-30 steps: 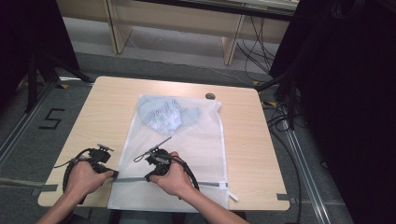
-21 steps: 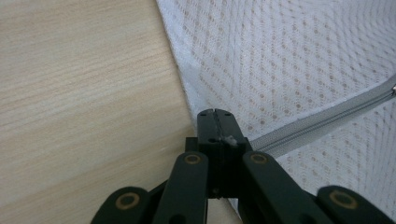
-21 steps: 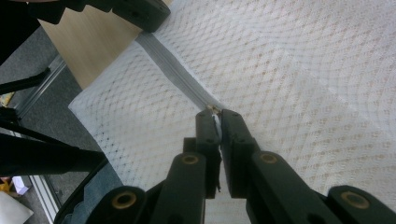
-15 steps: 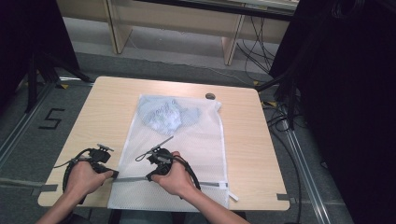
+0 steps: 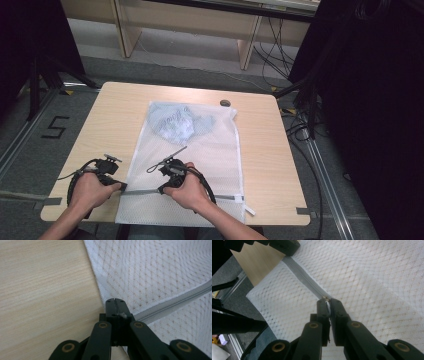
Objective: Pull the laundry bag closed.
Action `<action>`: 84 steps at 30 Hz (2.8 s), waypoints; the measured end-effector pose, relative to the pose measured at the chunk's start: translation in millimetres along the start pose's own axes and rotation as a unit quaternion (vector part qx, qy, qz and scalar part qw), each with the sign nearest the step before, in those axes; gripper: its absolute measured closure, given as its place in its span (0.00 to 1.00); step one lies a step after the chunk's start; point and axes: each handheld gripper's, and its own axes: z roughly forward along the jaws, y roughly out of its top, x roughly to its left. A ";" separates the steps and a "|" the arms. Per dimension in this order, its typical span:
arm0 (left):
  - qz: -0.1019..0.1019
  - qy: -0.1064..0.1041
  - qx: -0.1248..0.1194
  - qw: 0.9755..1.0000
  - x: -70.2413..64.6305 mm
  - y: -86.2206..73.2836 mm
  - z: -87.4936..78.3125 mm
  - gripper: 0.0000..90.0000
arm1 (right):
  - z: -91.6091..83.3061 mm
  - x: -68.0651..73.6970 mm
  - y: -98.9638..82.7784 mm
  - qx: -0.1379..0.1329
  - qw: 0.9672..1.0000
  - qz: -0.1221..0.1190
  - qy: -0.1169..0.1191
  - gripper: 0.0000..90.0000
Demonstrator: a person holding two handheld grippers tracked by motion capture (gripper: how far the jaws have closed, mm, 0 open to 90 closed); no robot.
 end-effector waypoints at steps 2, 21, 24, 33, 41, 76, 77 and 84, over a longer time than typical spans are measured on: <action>0.000 0.000 0.000 1.000 -0.1 0.0 0.0 1.00 | -1.0 -0.1 -0.2 0.002 1.000 0.004 0.003 0.97; 0.001 0.003 0.000 1.000 -0.7 -0.1 0.2 1.00 | -3.0 -4.2 -4.2 -0.003 1.000 0.008 0.001 0.97; 0.002 0.002 0.000 1.000 -0.3 -0.2 0.0 1.00 | -3.7 -5.1 -4.6 -0.002 1.000 0.007 0.000 0.97; 0.005 0.003 0.005 1.000 -1.2 0.0 -0.5 1.00 | -5.8 -7.3 -7.5 -0.005 1.000 0.011 0.004 0.97; 0.002 0.003 0.002 1.000 -1.4 0.1 -0.1 1.00 | -8.5 -9.6 -8.1 -0.004 1.000 0.009 -0.001 0.97; 0.006 0.003 0.006 1.000 -1.1 0.0 -0.6 1.00 | -15.4 -15.9 -11.6 -0.004 1.000 0.013 -0.008 0.97; 0.006 0.003 0.006 1.000 -1.0 0.1 -0.6 1.00 | -16.0 -15.6 -11.7 -0.004 1.000 0.014 -0.011 0.97; 0.006 0.003 0.006 1.000 -1.0 0.1 -0.7 1.00 | -17.1 -17.2 -12.9 -0.009 1.000 0.010 -0.013 0.97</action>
